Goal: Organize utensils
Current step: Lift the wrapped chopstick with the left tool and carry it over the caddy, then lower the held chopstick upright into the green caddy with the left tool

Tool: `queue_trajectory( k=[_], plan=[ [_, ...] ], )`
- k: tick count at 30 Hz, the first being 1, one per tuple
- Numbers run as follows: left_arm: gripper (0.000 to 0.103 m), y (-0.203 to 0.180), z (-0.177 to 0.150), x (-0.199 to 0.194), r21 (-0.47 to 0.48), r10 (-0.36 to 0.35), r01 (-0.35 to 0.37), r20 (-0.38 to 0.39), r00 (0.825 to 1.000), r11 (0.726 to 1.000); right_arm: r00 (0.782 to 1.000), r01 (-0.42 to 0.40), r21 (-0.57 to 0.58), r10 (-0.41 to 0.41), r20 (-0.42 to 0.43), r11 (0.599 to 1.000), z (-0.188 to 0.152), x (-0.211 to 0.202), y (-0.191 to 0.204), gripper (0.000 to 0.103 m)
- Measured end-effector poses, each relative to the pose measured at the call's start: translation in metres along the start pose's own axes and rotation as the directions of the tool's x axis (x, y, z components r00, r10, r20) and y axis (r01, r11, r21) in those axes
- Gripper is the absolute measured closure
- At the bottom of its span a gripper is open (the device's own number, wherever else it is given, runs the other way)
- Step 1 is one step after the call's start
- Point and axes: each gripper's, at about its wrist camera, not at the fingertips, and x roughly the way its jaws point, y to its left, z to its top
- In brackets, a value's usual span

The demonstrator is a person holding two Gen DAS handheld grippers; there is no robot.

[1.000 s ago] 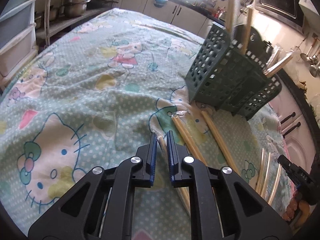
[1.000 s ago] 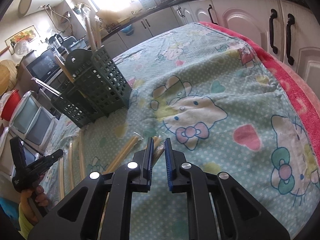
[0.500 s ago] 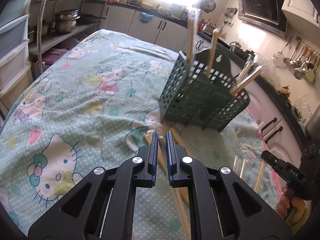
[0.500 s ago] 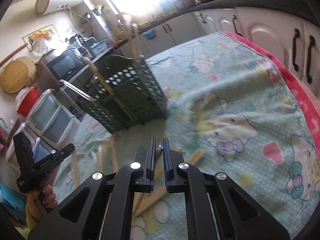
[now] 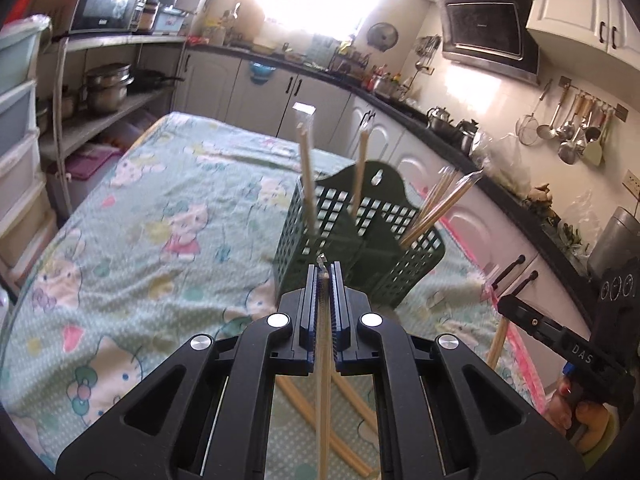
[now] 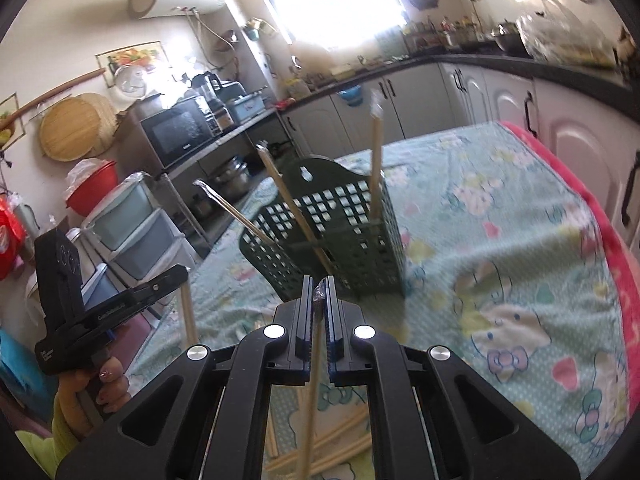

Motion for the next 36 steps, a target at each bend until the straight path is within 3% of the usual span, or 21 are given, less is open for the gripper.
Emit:
queue_trajectory(
  k=[24,36],
  plan=[
    [0.1,-0.047,0.062,-0.02,0.087,-0.069,0.057,0.137,0.988,0.995,0.986,0.006,-0.1,0.01,0.163,0.995,0.053,-0.026,0.029,0.097],
    [0.1,-0.063,0.093,-0.019,0.108,-0.077,0.057,0.192,0.978,0.992,0.982,0.012,-0.117,0.01,0.19,0.993,0.073,-0.024,0.035,0.097]
  ],
)
